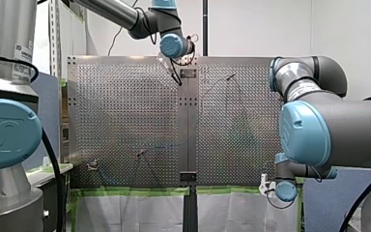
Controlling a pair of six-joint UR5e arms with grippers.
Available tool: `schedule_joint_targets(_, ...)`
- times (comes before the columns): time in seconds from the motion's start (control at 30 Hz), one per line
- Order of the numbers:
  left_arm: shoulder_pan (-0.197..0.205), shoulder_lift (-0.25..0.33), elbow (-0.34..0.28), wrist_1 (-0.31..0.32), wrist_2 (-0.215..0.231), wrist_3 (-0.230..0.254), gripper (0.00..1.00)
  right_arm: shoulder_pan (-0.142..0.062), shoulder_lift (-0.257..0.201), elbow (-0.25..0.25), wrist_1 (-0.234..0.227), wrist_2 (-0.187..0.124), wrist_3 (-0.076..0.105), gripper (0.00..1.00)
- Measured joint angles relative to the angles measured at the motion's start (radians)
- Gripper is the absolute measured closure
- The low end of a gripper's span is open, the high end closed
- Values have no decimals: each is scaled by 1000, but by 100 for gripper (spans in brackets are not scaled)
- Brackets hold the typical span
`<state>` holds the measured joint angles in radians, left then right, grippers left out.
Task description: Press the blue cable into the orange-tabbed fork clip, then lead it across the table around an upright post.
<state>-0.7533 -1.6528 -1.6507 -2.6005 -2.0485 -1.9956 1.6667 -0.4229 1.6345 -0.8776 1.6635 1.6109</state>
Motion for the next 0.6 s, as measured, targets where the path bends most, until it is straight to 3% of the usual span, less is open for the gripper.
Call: schedule_joint_targets(0.6,-4,-1,-165,165,0,-2,2,3,0,0,1,0,0,100)
